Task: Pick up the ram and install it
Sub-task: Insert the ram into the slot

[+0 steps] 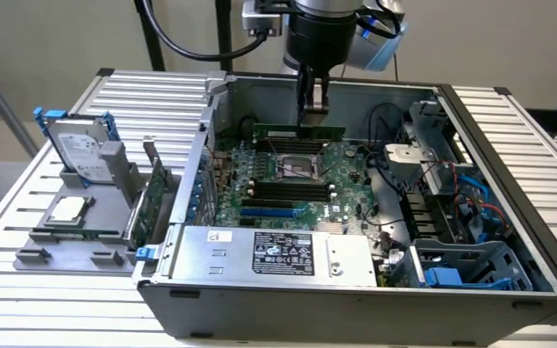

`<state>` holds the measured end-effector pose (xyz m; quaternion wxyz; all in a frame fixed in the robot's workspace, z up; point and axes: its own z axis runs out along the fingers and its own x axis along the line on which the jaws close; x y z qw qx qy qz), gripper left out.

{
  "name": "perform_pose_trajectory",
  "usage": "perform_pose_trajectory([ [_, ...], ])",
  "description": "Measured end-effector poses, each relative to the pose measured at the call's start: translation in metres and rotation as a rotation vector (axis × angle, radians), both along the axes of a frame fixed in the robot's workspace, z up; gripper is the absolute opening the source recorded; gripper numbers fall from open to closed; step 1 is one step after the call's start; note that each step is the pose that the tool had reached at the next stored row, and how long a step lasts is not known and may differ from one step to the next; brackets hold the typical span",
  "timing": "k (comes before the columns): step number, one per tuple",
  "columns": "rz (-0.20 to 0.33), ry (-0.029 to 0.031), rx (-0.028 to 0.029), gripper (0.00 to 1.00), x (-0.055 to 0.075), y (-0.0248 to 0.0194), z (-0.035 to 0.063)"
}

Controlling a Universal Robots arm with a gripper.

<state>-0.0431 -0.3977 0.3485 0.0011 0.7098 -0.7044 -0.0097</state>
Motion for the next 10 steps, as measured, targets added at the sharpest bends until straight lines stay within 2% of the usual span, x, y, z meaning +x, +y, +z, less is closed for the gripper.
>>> perform_pose_trajectory([
  [10, 0.000, 0.0000, 0.0000, 0.00, 0.0000, 0.0000, 0.0000],
])
